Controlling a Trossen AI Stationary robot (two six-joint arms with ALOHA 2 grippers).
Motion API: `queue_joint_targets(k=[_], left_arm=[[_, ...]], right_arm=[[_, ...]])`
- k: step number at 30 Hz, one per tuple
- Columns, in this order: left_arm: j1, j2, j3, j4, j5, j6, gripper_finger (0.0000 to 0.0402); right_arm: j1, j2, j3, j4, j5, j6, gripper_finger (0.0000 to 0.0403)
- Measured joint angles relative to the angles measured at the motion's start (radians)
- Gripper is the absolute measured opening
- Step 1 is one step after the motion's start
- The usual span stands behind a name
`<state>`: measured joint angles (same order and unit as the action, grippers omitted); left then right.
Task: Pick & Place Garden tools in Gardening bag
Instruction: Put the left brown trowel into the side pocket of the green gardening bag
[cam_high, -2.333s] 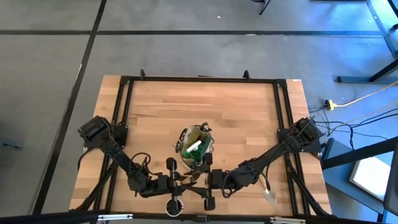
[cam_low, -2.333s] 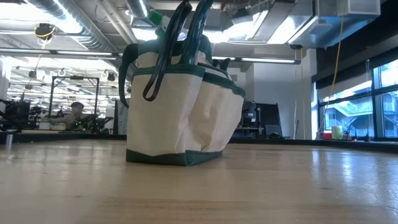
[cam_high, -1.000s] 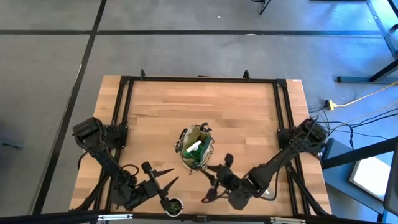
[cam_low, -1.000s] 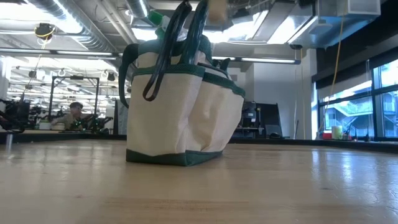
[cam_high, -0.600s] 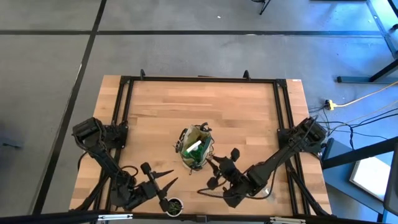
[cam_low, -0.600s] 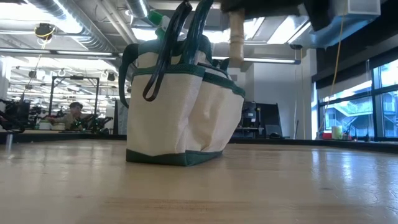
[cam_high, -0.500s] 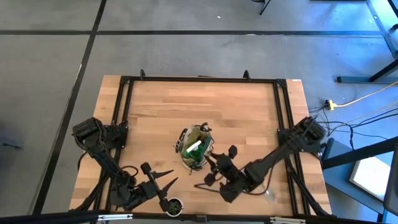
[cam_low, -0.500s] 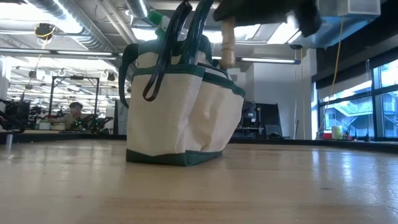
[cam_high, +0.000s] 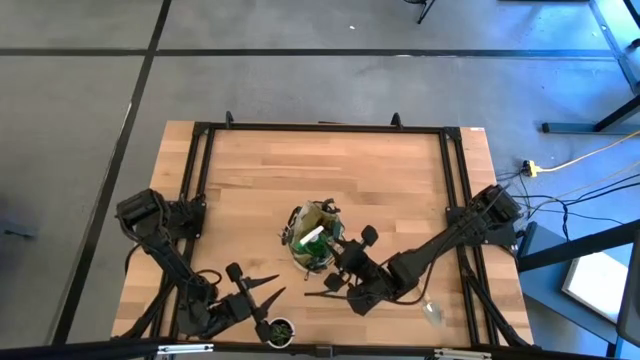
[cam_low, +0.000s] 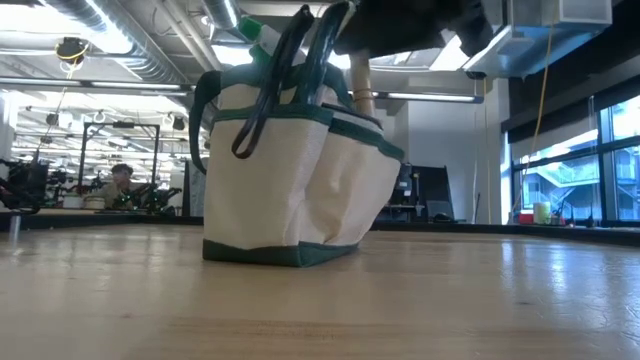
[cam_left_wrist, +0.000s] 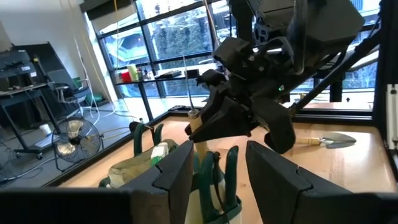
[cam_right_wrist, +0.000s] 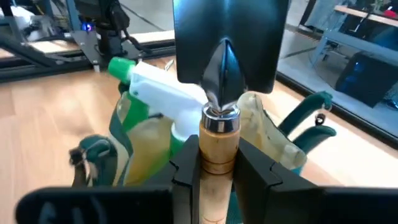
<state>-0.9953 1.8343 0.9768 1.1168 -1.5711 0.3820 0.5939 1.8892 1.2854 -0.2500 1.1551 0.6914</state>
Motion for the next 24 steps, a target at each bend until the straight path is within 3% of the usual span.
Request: queue_joint_targets(k=[11, 14, 19, 24], left_arm=[[0.003, 0.0, 0.0, -0.001, 0.0, 0.004, 0.0143], [0.003, 0.0, 0.0, 0.0, 0.0, -0.003, 0.0141], [-0.001, 0.0, 0.0, -0.001, 0.0, -0.014, 0.0139], [-0.005, 0.0, 0.0, -0.015, 0.0, -0.021, 0.0139]], right_arm=[[0.032, -0.066, 0.0, -0.044, 0.077, -0.045, 0.0067], [0.024, -0.082, 0.001, -0.158, 0.092, 0.056, 0.0067], [-0.032, -0.073, -0.005, -0.406, 0.025, 0.356, 0.0067], [-0.038, -0.069, -0.014, -0.369, 0.079, 0.324, 0.0067]])
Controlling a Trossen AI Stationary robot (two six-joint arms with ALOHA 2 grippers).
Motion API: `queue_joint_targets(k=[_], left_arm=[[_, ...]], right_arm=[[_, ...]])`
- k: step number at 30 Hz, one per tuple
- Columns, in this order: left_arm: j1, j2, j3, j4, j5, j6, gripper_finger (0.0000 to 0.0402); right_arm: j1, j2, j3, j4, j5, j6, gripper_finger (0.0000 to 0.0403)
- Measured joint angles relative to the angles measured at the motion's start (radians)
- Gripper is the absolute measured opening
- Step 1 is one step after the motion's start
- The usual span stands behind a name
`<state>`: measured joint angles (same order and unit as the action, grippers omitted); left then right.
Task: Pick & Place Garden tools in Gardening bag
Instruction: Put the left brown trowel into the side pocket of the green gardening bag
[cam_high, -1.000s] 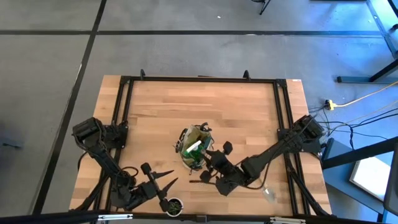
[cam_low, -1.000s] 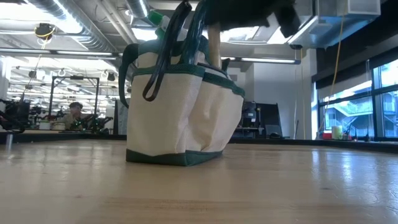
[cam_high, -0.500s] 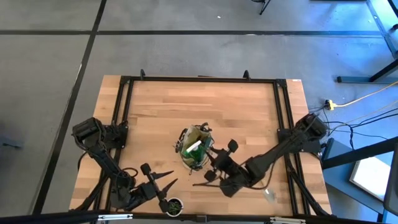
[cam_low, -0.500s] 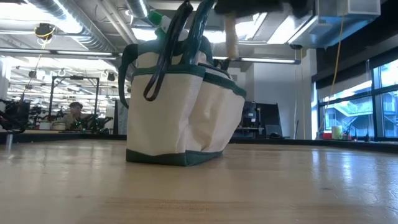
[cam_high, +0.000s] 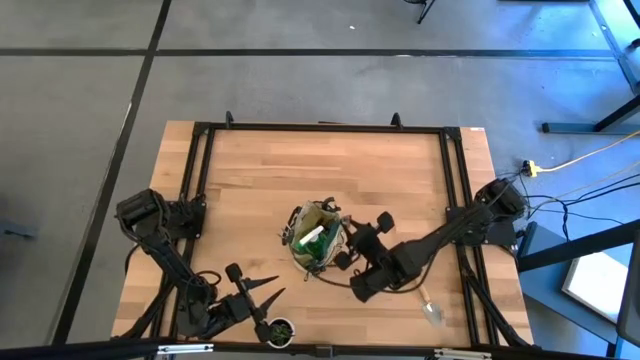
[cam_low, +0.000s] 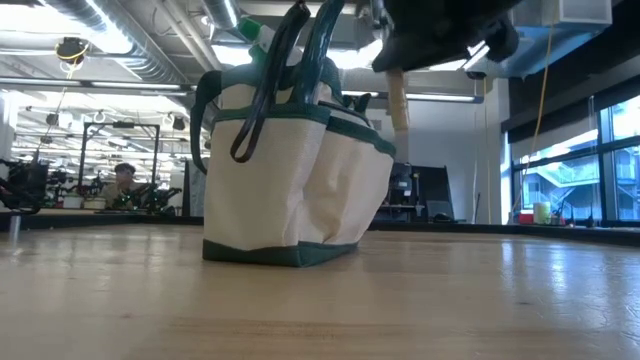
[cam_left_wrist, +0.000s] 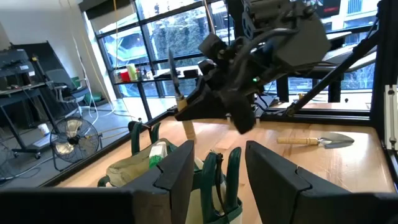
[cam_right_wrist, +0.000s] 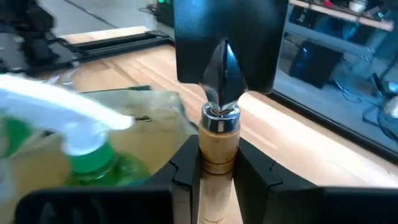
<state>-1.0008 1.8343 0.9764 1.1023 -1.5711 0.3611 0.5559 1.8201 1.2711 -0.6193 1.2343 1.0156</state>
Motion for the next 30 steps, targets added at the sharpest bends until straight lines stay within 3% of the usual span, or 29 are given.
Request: queue_joint_targets(k=[23, 30], left_arm=[[0.001, 0.0, 0.0, -0.07, 0.0, -0.068, 0.0139], [0.001, 0.001, 0.0, -0.093, 0.0, -0.09, 0.0139]], right_arm=[[-0.058, 0.072, -0.001, 0.353, -0.094, -0.317, 0.0067], [-0.046, 0.072, 0.0, 0.437, -0.035, -0.426, 0.0067]])
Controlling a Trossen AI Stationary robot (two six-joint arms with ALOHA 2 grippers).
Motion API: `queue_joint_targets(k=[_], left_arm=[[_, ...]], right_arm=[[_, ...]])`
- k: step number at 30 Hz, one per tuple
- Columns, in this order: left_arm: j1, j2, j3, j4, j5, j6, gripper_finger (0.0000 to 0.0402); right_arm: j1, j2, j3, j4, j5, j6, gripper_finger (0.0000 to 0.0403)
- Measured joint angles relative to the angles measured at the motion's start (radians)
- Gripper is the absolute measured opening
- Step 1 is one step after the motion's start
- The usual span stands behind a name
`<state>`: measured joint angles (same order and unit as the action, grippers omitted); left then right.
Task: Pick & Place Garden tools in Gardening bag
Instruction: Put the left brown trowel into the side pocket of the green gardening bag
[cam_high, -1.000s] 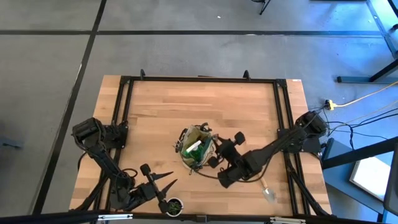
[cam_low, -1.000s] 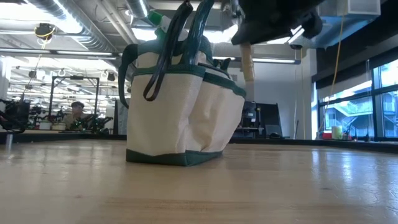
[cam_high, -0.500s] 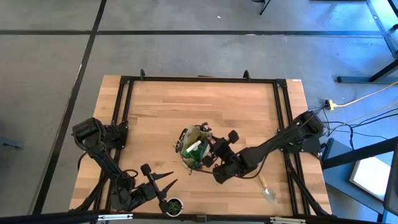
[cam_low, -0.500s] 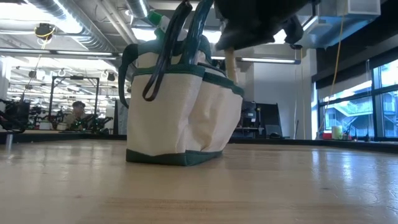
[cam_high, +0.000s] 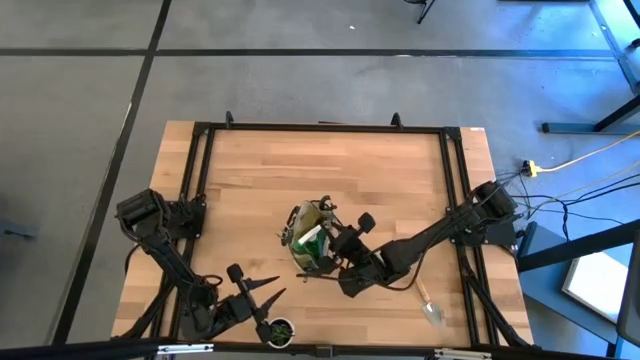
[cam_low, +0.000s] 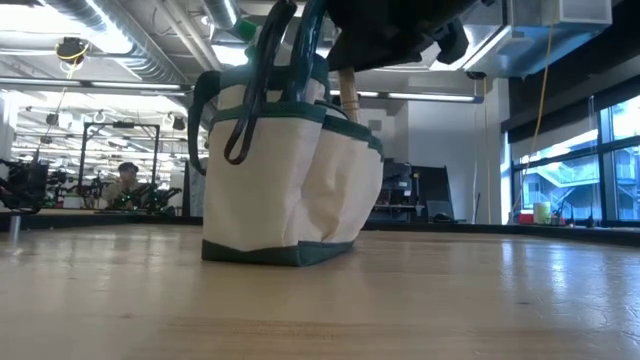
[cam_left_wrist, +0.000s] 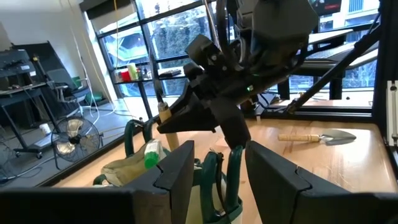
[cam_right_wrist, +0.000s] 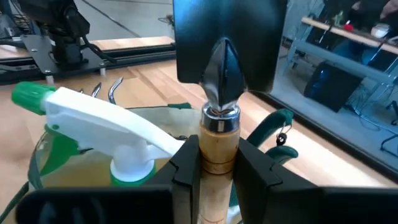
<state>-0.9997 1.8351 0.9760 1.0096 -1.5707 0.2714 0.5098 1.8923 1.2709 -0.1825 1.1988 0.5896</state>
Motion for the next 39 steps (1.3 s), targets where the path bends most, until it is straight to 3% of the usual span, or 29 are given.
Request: queue_joint_targets(k=[10, 17, 29, 35, 39], left_arm=[[0.0, 0.0, 0.0, 0.002, 0.0, -0.008, 0.0139], [0.0, 0.0, 0.0, 0.002, 0.0, -0.007, 0.0139], [0.0, 0.0, 0.0, -0.028, 0.0, -0.032, 0.0139], [0.0, 0.0, 0.0, -0.043, 0.0, -0.05, 0.0139], [0.0, 0.0, 0.0, -0.043, 0.0, -0.05, 0.0139]], right_arm=[[-0.018, -0.001, -0.044, 0.027, 0.004, 0.011, 0.0067], [-0.024, -0.001, -0.162, 0.204, 0.1, 0.032, 0.0067], [-0.003, -0.021, -0.17, 0.429, 0.05, -0.166, 0.0067], [0.005, -0.043, -0.17, 0.426, 0.046, -0.197, 0.0067], [-0.005, -0.043, -0.184, 0.377, 0.044, -0.132, 0.0067]])
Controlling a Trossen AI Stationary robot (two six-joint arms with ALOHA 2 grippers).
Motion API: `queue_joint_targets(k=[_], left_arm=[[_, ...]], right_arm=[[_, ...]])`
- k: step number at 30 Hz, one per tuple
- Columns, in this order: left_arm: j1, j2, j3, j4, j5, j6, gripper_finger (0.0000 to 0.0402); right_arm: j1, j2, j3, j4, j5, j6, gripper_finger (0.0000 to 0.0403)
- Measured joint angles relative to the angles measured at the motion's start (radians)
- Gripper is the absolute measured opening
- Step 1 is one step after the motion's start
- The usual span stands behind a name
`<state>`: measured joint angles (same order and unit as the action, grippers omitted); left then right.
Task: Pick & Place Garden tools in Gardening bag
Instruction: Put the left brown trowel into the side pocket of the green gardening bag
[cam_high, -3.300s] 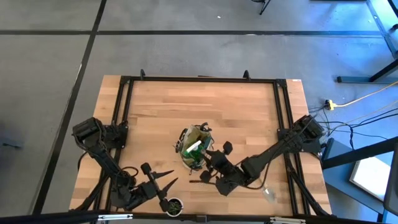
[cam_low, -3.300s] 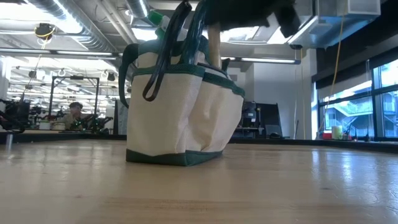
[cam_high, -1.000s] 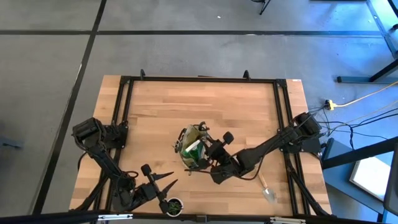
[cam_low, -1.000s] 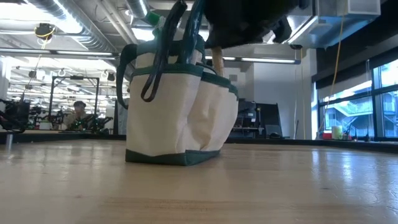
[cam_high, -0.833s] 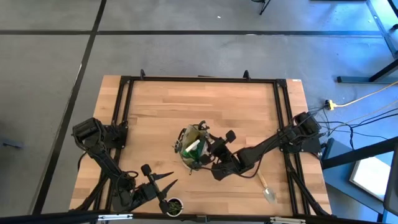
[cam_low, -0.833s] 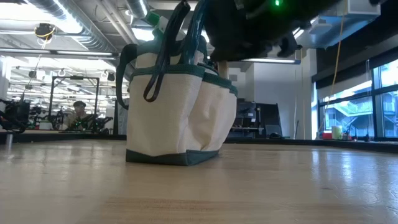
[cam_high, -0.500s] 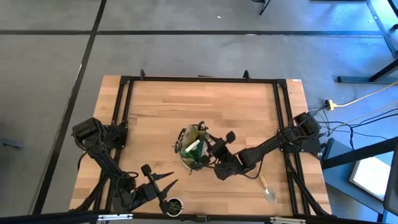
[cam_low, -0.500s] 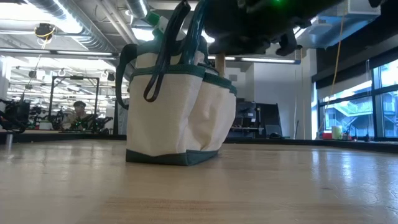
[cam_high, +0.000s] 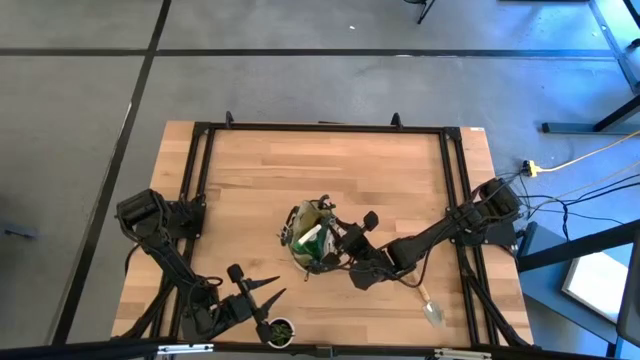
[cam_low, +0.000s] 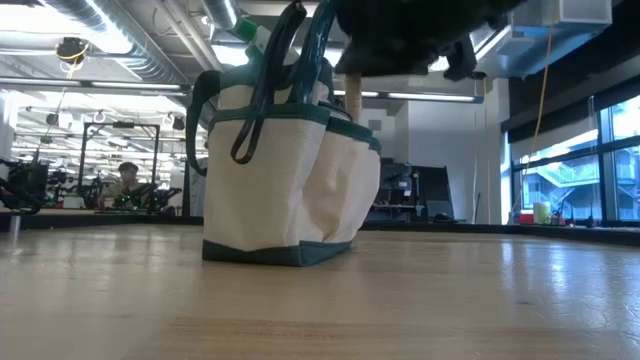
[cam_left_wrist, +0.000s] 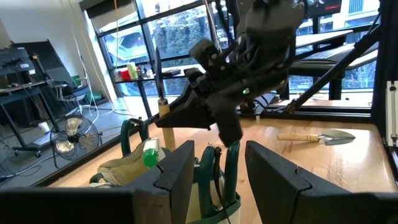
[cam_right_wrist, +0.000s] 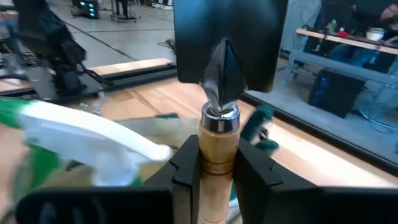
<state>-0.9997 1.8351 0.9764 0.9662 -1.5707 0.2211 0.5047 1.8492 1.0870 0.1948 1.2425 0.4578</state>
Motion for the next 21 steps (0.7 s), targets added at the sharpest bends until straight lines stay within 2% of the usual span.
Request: queue_joint_targets(k=[5, 13, 21], left_arm=[[0.0, 0.0, 0.0, -0.001, 0.0, 0.0, 0.0139], [0.0, 0.0, 0.0, -0.006, 0.0, 0.0, 0.0139], [0.002, 0.0, 0.0, -0.006, 0.0, -0.007, 0.0139]], right_arm=[[-0.005, 0.0, -0.035, 0.015, 0.052, 0.04, 0.0067], [-0.008, 0.0, -0.04, 0.067, 0.053, 0.029, 0.0067], [-0.028, 0.0, -0.04, 0.08, -0.026, -0.002, 0.0067]])
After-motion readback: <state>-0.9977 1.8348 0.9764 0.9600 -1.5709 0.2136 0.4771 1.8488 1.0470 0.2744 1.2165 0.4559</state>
